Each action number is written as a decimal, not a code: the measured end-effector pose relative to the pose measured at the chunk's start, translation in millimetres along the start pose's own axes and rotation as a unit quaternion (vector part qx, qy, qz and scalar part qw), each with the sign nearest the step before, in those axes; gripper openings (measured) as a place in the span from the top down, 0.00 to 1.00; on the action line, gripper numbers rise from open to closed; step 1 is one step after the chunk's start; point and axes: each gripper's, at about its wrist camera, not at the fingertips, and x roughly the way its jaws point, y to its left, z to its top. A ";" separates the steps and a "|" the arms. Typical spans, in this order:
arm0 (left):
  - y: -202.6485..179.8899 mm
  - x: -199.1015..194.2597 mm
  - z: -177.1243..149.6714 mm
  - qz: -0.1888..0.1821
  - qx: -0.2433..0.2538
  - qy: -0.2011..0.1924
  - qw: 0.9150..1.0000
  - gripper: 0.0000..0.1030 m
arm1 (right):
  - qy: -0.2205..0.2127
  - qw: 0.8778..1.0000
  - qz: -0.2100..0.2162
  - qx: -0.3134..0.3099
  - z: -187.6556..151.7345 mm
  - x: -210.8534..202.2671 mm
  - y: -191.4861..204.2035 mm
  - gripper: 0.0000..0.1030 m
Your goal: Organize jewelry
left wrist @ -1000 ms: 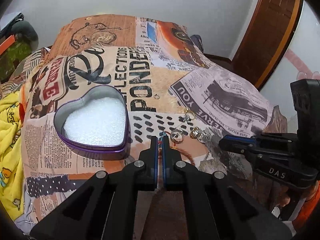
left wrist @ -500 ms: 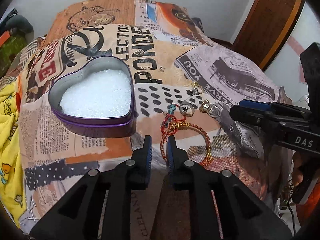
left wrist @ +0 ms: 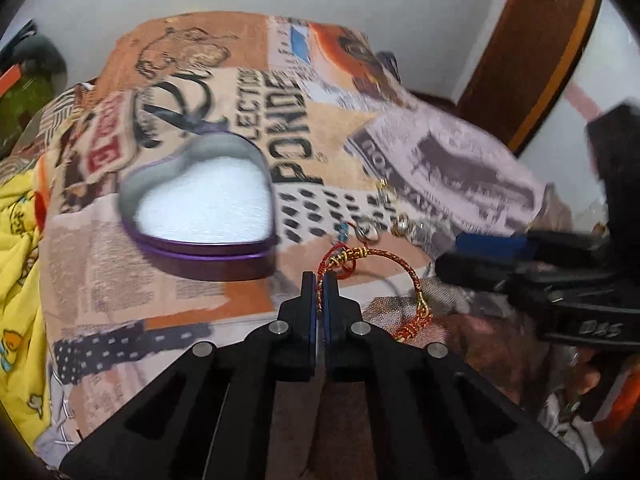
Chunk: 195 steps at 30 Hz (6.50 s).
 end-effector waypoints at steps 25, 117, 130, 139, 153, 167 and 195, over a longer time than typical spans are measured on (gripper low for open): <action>49.1 -23.5 -15.6 0.011 -0.030 -0.032 0.999 0.99 | 0.001 0.998 -0.034 -0.059 28.1 69.1 49.1 0.77; 81.7 -25.3 54.0 0.049 -0.004 -0.056 0.997 0.99 | -0.103 0.990 0.024 -0.089 90.2 16.0 109.0 0.93; 94.4 -3.9 51.7 0.049 -0.015 -0.037 0.998 0.99 | -0.030 0.995 0.031 -0.087 82.7 66.2 102.4 0.93; 95.3 -16.8 49.7 0.067 -0.010 -0.048 0.997 0.94 | -0.015 0.993 0.015 -0.113 76.6 77.2 106.5 0.93; 97.9 -47.9 40.7 0.100 -0.014 -0.066 0.993 0.63 | -0.025 0.993 -0.019 -0.117 72.8 58.4 107.5 0.62; 62.5 -77.3 45.8 0.115 0.001 -0.090 0.989 0.53 | -0.059 0.992 -0.045 -0.106 64.5 14.8 84.0 0.62; -63.6 41.3 35.6 -0.024 0.058 0.051 0.997 0.52 | -0.046 0.993 -0.104 0.016 22.0 -26.6 -65.7 0.62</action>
